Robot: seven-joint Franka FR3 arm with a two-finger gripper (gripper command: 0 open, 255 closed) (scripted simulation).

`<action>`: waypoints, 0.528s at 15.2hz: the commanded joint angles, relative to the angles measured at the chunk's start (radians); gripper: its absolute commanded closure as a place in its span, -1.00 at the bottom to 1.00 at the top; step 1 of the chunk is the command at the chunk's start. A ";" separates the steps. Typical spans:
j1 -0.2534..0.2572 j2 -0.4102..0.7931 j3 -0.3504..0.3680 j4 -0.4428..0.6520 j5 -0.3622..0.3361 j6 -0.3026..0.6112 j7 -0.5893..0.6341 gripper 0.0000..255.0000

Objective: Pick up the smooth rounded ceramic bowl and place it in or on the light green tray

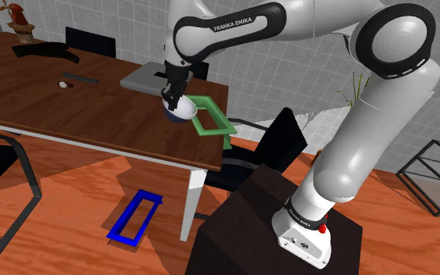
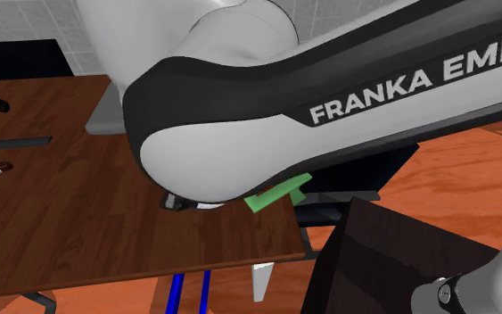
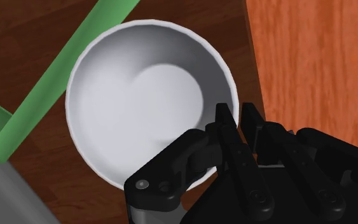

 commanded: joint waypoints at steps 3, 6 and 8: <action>0.000 -0.014 0.000 0.038 0.004 -0.051 -0.003 1.00; 0.000 -0.022 0.000 0.068 0.007 -0.090 -0.006 1.00; 0.000 -0.026 0.000 0.084 0.008 -0.109 -0.008 1.00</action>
